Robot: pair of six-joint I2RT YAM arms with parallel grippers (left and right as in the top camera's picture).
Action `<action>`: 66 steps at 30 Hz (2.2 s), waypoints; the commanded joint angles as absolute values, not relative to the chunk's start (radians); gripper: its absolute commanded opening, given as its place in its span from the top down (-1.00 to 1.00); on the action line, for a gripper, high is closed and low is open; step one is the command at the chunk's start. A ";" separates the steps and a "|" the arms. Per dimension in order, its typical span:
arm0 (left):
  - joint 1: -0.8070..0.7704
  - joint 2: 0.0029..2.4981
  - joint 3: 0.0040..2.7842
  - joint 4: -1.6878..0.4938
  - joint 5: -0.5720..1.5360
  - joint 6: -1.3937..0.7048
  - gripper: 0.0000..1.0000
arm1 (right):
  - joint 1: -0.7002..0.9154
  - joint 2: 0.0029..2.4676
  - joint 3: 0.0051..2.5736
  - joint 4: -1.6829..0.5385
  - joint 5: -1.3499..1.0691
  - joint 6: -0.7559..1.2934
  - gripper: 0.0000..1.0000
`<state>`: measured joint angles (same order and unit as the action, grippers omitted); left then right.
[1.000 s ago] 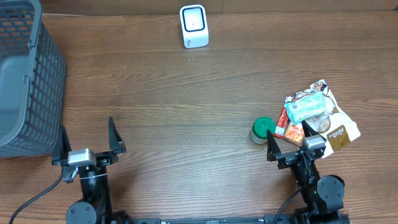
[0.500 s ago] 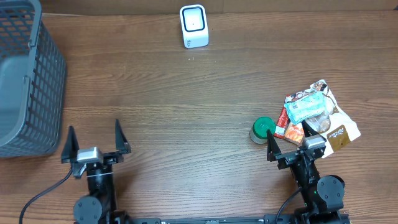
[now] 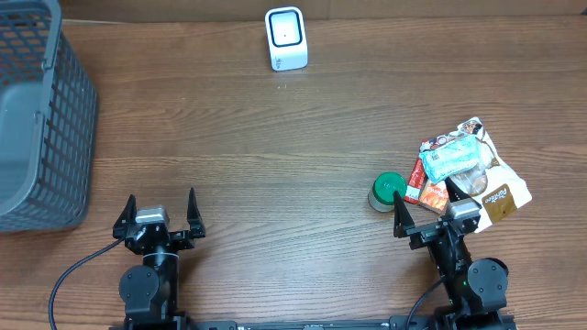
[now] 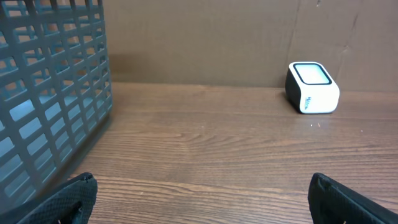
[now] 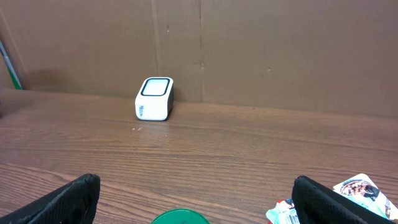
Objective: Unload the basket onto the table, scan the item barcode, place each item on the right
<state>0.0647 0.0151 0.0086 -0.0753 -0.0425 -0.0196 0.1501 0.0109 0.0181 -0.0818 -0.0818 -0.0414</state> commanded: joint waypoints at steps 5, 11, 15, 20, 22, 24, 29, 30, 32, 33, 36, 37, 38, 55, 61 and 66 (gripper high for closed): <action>0.057 0.003 0.005 -0.072 -0.056 -0.014 -1.00 | 0.144 0.003 0.008 -0.077 -0.088 -0.046 -1.00; 0.057 0.003 0.005 -0.073 -0.052 0.181 -1.00 | 0.144 0.003 0.008 -0.077 -0.088 -0.046 -1.00; 0.057 0.003 0.005 -0.073 -0.052 0.210 -0.99 | 0.144 0.003 0.008 -0.077 -0.088 -0.046 -1.00; 0.056 0.003 0.005 -0.073 -0.052 0.210 -0.99 | 0.144 0.003 0.008 -0.077 -0.088 -0.046 -1.00; 0.056 0.003 0.005 -0.073 -0.052 0.210 -0.99 | 0.144 0.003 0.008 -0.077 -0.088 -0.046 -1.00; 0.057 0.003 0.005 -0.073 -0.052 0.210 -0.99 | 0.144 0.003 0.008 -0.077 -0.088 -0.046 -1.00; 0.057 0.004 0.005 -0.073 -0.052 0.210 -0.99 | 0.144 0.003 0.008 -0.077 -0.088 -0.046 -1.00; 0.057 0.004 0.005 -0.073 -0.052 0.210 -1.00 | 0.144 0.003 0.008 -0.077 -0.088 -0.046 -1.00; 0.057 0.004 0.005 -0.073 -0.052 0.210 -0.99 | 0.144 0.003 0.008 -0.077 -0.088 -0.046 -1.00; 0.057 0.004 0.005 -0.073 -0.052 0.210 -0.99 | 0.144 0.003 0.008 -0.077 -0.088 -0.046 -1.00; 0.057 0.004 0.005 -0.073 -0.052 0.210 -1.00 | 0.144 0.003 0.008 -0.077 -0.088 -0.046 -1.00; 0.057 0.004 0.005 -0.073 -0.052 0.210 -1.00 | 0.144 0.003 0.008 -0.077 -0.088 -0.046 -1.00; 0.057 0.004 0.005 -0.073 -0.052 0.210 -1.00 | 0.144 0.003 0.008 -0.077 -0.088 -0.046 -1.00; 0.057 0.004 0.005 -0.073 -0.052 0.210 -0.99 | 0.144 0.003 0.008 -0.077 -0.088 -0.046 -1.00; 0.057 0.004 0.005 -0.073 -0.052 0.210 -1.00 | 0.144 0.003 0.008 -0.077 -0.088 -0.046 -1.00; 0.057 0.004 0.005 -0.073 -0.052 0.210 -1.00 | 0.144 0.003 0.008 -0.077 -0.088 -0.046 -1.00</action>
